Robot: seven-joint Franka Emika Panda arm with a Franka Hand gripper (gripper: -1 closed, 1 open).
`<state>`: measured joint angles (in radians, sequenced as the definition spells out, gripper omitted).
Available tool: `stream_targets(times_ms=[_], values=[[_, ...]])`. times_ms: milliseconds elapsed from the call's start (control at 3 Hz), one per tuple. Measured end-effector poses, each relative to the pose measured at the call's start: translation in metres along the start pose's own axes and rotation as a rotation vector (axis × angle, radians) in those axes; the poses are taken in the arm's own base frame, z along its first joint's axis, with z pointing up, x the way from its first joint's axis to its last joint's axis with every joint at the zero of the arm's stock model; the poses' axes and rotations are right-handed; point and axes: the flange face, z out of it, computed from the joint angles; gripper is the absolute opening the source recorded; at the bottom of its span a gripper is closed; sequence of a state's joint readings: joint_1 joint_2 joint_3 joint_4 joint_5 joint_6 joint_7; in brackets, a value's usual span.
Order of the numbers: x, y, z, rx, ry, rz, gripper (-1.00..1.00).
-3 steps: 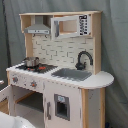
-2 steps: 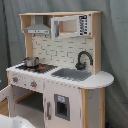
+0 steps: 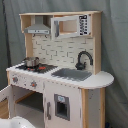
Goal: Play with the kitchen
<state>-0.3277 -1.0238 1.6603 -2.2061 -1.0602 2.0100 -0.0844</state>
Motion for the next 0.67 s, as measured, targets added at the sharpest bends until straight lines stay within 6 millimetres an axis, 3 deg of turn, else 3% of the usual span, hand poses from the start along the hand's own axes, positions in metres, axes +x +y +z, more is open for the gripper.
stream_targets(times_ms=[667], values=[[-0.012, -0.038, 0.009, 0.044, 0.082, -0.042, 1.0]])
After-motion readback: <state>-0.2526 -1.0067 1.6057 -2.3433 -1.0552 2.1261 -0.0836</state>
